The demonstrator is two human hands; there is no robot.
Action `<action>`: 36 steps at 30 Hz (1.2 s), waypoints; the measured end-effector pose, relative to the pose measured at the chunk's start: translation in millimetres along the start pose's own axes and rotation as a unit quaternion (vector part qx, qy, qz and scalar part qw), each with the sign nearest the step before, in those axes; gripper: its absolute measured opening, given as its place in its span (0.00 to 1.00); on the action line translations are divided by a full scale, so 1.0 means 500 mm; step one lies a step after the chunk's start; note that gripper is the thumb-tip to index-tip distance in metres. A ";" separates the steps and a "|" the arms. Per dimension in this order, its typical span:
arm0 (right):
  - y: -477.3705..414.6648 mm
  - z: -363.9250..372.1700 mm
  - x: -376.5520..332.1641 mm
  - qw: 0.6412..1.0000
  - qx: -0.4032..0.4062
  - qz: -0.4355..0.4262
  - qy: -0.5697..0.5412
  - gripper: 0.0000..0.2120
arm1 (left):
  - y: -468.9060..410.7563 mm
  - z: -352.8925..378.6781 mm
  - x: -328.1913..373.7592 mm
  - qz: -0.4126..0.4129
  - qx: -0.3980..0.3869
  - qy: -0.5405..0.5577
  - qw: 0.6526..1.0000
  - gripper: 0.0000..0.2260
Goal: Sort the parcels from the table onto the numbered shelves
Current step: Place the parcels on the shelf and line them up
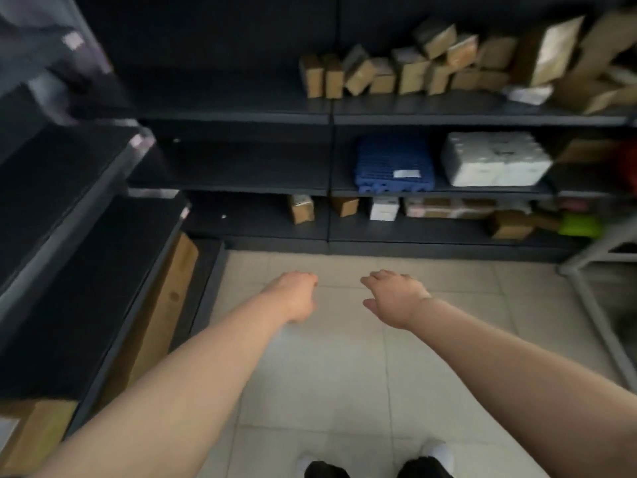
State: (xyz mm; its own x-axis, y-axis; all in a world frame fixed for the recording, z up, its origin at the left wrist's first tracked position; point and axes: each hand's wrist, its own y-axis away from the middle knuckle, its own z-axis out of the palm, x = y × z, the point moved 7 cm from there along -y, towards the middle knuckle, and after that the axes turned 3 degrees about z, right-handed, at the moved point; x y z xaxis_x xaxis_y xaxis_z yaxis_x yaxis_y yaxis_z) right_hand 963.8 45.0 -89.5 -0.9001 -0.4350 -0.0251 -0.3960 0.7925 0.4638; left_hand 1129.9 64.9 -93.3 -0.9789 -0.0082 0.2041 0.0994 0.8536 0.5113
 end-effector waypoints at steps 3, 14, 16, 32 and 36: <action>0.059 0.000 0.167 0.997 0.020 0.070 -0.041 0.22 | -0.072 -0.036 0.164 0.059 0.000 -0.047 0.997 0.20; 0.409 0.072 0.821 0.941 0.081 0.304 -0.126 0.23 | -0.216 -0.035 0.908 0.274 -0.027 -0.169 0.946 0.19; 0.484 0.087 0.920 0.921 0.095 0.350 -0.146 0.23 | -0.224 -0.027 1.042 0.314 -0.035 -0.189 0.930 0.21; 0.762 0.145 1.430 0.789 0.154 0.550 -0.226 0.26 | -0.325 -0.013 1.747 0.518 -0.028 -0.234 0.822 0.22; 0.751 0.132 1.566 0.760 0.159 0.581 -0.244 0.24 | -0.407 -0.045 1.873 0.534 -0.032 -0.232 0.812 0.23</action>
State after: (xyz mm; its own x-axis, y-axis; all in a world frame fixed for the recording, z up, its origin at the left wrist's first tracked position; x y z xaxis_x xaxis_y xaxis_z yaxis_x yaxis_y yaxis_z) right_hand 98.5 30.3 6.5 -0.6060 0.7857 -0.1242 0.7631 0.6183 0.1881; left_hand 196.8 -128.4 12.5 -0.2874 0.9296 0.2306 0.9310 0.2146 0.2953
